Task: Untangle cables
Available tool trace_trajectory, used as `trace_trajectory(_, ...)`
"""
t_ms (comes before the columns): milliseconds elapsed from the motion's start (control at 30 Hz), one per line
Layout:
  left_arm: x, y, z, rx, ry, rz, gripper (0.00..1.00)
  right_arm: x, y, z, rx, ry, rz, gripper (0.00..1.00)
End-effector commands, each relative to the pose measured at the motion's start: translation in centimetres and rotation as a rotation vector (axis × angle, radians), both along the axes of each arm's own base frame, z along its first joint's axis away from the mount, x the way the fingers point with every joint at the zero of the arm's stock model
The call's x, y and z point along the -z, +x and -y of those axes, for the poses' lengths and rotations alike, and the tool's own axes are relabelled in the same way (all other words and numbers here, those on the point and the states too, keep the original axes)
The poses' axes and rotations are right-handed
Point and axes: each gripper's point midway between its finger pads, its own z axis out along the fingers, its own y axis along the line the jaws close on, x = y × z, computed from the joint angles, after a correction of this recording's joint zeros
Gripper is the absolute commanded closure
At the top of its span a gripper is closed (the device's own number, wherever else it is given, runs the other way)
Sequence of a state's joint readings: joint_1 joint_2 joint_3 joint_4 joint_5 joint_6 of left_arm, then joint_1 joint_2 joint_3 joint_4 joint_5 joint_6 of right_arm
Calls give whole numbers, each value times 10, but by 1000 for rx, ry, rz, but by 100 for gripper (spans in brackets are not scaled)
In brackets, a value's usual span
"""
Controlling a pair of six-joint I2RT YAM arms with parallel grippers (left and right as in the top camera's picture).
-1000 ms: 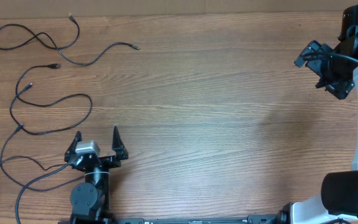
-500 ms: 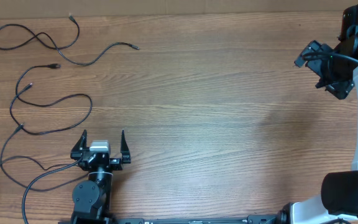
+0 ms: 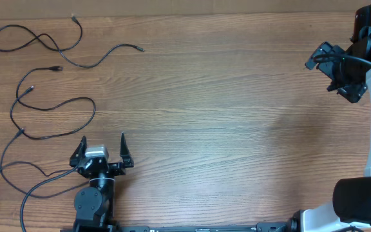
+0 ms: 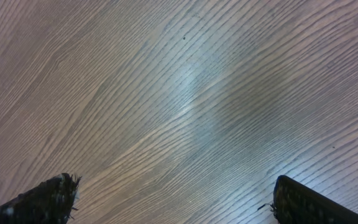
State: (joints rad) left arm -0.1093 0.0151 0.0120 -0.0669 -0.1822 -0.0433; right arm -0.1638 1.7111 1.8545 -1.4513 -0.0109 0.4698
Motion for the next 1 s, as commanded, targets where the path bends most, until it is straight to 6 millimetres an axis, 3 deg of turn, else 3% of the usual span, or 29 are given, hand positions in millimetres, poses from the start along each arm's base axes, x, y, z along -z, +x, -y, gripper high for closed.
trace_trajectory(0,1,0,0,7,44,0,0,0,0,2,0,-11,3,0)
trace_trajectory(300,1,0,-9,-29,20,1,0,0,0,2,0,-11,3,0)
trace_trajectory(967,1,0,-8,-21,38,2,1,0,0,2,0,-11,3,0)
